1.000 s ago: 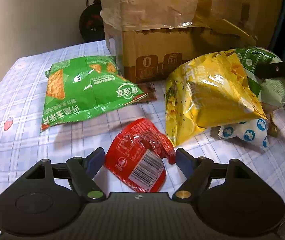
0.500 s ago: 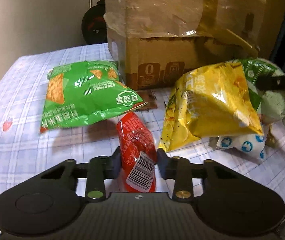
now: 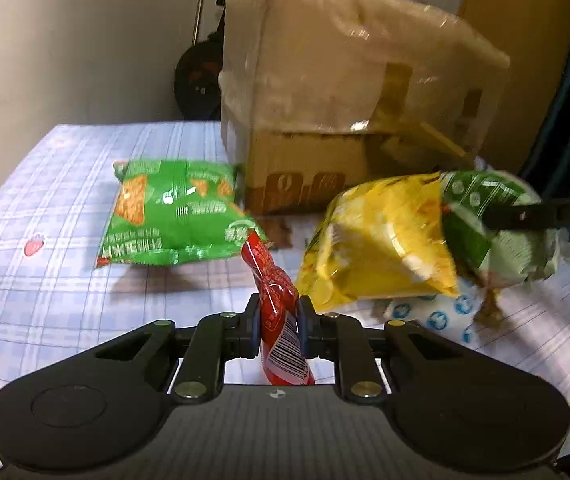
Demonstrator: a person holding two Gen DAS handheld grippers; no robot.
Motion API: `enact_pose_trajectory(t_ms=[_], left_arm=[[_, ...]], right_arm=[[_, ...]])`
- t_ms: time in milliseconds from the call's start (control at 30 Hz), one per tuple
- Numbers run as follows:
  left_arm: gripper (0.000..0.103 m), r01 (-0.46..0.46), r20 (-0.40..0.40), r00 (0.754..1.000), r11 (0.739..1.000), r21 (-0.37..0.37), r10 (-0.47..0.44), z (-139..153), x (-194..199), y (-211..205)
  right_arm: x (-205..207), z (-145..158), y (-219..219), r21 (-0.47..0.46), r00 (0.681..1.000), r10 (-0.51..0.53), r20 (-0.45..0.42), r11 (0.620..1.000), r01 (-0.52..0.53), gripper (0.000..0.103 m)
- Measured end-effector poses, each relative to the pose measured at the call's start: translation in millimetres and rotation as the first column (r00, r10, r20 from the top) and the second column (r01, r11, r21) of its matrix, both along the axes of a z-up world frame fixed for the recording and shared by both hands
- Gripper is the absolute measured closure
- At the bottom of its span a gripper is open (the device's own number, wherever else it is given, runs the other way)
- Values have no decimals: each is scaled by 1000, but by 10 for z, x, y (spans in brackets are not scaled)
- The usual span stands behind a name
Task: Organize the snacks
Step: 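Grasp the red barcode packet with the left tool while the right tool holds the green bag, then drop the red packet into the box with the left tool while the right tool drops the green bag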
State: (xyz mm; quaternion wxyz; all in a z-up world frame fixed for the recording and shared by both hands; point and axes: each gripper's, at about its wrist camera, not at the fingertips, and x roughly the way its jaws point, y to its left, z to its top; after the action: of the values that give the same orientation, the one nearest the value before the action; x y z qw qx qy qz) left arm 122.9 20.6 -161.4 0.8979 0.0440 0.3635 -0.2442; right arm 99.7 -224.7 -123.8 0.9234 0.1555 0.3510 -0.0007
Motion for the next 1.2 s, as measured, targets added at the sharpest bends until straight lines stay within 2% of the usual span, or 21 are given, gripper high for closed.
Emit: enact_pose_trajectory(t_ms=[233, 433, 600, 733, 867, 1000, 1067, 1200], left_arm=[[84, 11, 67, 998, 999, -38, -8, 275, -11, -14], [84, 35, 155, 988, 997, -70, -24, 595, -17, -123], [84, 100, 249, 965, 992, -77, -78, 949, 4, -278], [84, 142, 324, 939, 988, -68, -113, 1251, 86, -406], [84, 175, 382, 914, 982, -71, -136, 1547, 221, -553], [83, 184, 416, 896, 982, -36, -152, 1752, 441, -800], [83, 170, 411, 900, 985, -32, -142, 1800, 634, -912], [83, 119, 359, 928, 992, -42, -96, 1787, 1089, -1064]], right_arm=[[-234, 161, -43, -2, 999, 8, 49, 1000, -8, 26], [-468, 388, -134, -7, 994, -7, 112, 1000, 8, 26], [-605, 751, -246, 31, 975, -29, 220, 999, 23, 26], [-594, 1126, -293, 22, 946, -30, 323, 999, 24, 26], [-452, 1484, -333, 4, 918, -16, 396, 1000, 15, 26], [-139, 1758, -353, -33, 902, 14, 431, 999, 0, 26], [113, 1847, -353, -53, 901, 23, 434, 999, 0, 26], [681, 1895, -349, -93, 917, 24, 398, 996, 14, 26]])
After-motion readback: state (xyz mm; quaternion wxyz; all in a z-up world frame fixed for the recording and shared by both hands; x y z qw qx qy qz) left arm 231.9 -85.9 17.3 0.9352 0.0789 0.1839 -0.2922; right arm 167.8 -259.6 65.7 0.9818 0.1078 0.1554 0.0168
